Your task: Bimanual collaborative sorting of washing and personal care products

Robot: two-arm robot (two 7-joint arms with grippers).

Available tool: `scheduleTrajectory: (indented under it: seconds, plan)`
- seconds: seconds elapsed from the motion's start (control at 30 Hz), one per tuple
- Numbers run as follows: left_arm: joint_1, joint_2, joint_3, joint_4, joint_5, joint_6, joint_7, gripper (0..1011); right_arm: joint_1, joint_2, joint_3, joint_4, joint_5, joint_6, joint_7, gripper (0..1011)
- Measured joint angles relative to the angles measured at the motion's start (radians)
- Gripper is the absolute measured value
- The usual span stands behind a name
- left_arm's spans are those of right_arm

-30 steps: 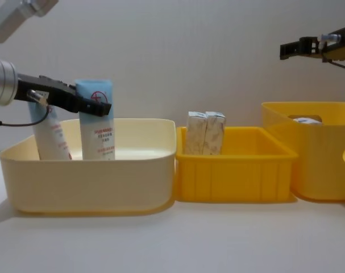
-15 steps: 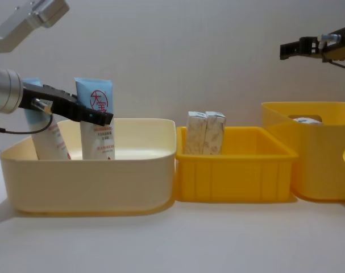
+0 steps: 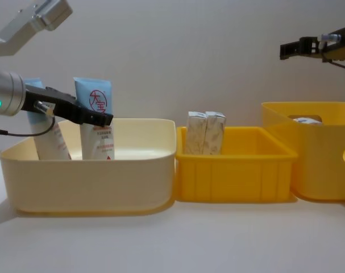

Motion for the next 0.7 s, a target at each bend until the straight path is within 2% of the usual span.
scheduleTrajectory:
  seconds: [0.03,0.07,0.13,0.2,0.27,0.33,0.37,0.5,0.7]
  plan:
    - [0.000,0.000,0.000,0.001,0.000,-0.001,0.000,783,0.000,0.000,0.000,0.000,0.000,0.000,0.000,1001]
    - [0.000,0.000,0.000,0.001,0.000,-0.001,0.000,783,0.000,0.000,0.000,0.000,0.000,0.000,0.000,1001]
    - [0.000,-0.001,0.001,0.001,0.001,-0.001,-0.001,675,0.000,0.000,0.000,0.000,0.000,0.000,0.000,1001]
    - [0.000,-0.001,0.001,0.001,0.001,-0.002,-0.001,645,0.000,0.000,0.000,0.000,0.000,0.000,0.000,1001]
    - [0.000,-0.001,0.001,0.002,0.002,-0.002,-0.001,560,0.000,0.000,0.000,0.000,0.000,0.000,0.000,1001]
    - [0.000,-0.001,0.001,0.002,0.002,-0.002,-0.001,521,0.000,0.000,0.000,0.000,0.000,0.000,0.000,1001]
    - [0.000,-0.002,0.001,0.002,0.002,-0.003,-0.001,457,0.000,0.000,0.000,0.000,0.000,0.000,0.000,1001]
    - [0.000,-0.002,0.001,0.002,0.002,-0.003,-0.002,388,0.000,0.000,0.000,0.000,0.000,0.000,0.000,1001]
    - [0.000,-0.002,0.001,0.003,0.003,-0.004,-0.002,338,0.000,0.000,0.000,0.000,0.000,0.000,0.000,1001]
